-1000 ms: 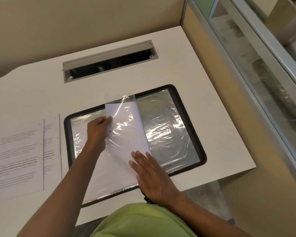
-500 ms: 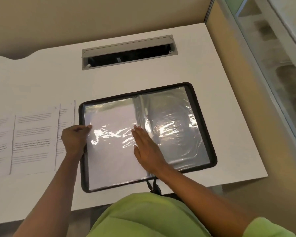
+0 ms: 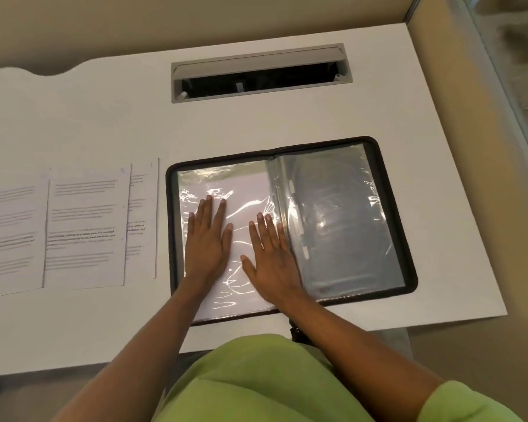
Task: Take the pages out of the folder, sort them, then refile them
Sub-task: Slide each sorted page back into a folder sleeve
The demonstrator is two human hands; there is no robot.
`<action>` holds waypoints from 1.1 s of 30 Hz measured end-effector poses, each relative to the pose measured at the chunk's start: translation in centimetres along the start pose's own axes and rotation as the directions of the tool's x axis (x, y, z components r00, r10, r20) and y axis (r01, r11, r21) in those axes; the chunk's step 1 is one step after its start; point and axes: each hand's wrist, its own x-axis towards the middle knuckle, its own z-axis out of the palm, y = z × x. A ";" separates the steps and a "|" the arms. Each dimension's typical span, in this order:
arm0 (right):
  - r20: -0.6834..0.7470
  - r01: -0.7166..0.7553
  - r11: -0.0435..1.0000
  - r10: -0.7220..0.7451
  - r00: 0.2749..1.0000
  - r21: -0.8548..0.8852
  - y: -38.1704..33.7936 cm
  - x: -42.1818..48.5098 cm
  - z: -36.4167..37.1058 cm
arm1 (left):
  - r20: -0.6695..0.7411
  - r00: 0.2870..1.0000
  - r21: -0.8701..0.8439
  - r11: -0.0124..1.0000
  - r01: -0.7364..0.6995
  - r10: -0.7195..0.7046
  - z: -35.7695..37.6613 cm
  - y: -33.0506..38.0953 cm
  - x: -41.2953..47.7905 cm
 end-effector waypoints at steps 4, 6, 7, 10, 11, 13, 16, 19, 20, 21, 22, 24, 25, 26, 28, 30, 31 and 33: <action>-0.017 -0.043 0.999 0.043 0.999 -0.001 -0.6 0.1 0.1 | 0.022 0.999 -0.039 0.999 -0.022 0.023 -0.3 -0.6 0.0; -0.051 -0.072 0.997 0.074 0.996 0.039 -1.8 0.6 0.4 | 0.016 0.999 -0.064 0.997 -0.048 0.049 -1.0 -1.6 0.0; -0.065 -0.074 0.996 0.078 0.995 0.057 -2.8 0.9 0.5 | 0.005 0.999 -0.064 0.997 -0.053 0.054 -1.5 -2.4 -0.2; -0.077 -0.051 0.997 0.056 0.995 0.060 -6.6 2.4 1.2 | -0.034 0.999 -0.065 0.998 -0.020 0.018 -3.7 -6.5 -0.8; -0.075 -0.039 0.997 0.044 0.996 0.061 -8.3 3.0 1.5 | -0.043 0.999 -0.064 0.998 -0.002 -0.001 -4.6 -8.4 -1.1; -0.072 -0.020 0.998 0.025 0.997 0.064 -12.2 4.3 2.3 | -0.062 0.997 -0.052 0.998 0.035 -0.039 -6.5 -12.7 -1.9; -0.066 -0.006 0.993 0.014 0.998 0.114 -18.6 6.8 4.0 | -0.090 0.992 -0.011 0.996 0.093 -0.093 -9.5 -20.0 -3.0; -0.050 0.067 0.989 -0.061 0.997 0.134 -25.1 9.5 5.7 | -0.111 0.986 0.040 0.991 0.131 -0.126 -12.7 -27.5 -4.2; -0.051 0.094 0.987 -0.088 0.995 0.131 -27.2 10.3 6.2 | -0.119 0.983 0.053 0.988 0.148 -0.141 -13.8 -29.8 -4.6; -0.055 0.115 0.985 -0.109 0.993 0.127 -29.2 11.2 6.7 | -0.127 0.980 0.061 0.985 0.163 -0.154 -14.9 -32.0 -5.0; -0.061 0.128 0.984 -0.121 0.991 0.122 -31.0 12.0 7.0 | -0.136 0.977 0.066 0.982 0.175 -0.165 -15.8 -33.8 -5.3; -0.061 0.138 0.984 -0.131 0.989 0.117 -34.4 13.7 7.6 | -0.143 0.973 0.064 0.980 0.190 -0.179 -17.5 -37.5 -5.8; -0.056 0.140 0.984 -0.134 0.989 0.113 -35.9 14.5 7.8 | -0.143 0.973 0.063 0.979 0.193 -0.182 -18.3 -39.2 -5.9; -0.049 0.143 0.984 -0.139 0.989 0.104 -37.2 15.3 8.0 | -0.140 0.973 0.062 0.979 0.194 -0.184 -19.0 -40.8 -6.1; -0.034 0.152 0.986 -0.150 0.988 0.072 -39.4 16.6 8.4 | -0.128 0.973 0.053 0.978 0.200 -0.192 -20.1 -43.6 -6.3; -0.012 0.146 0.988 -0.146 0.989 0.045 -41.0 17.6 8.9 | -0.120 0.970 0.016 0.976 0.215 -0.212 -20.9 -46.0 -6.3; -0.003 0.138 0.990 -0.138 0.990 0.029 -41.7 17.9 9.1 | -0.120 0.967 -0.007 0.974 0.226 -0.225 -21.1 -46.9 -6.3; 0.016 0.112 0.994 -0.112 0.994 -0.013 -42.7 18.4 9.6 | -0.128 0.959 -0.042 0.968 0.248 -0.251 -21.3 -48.4 -6.2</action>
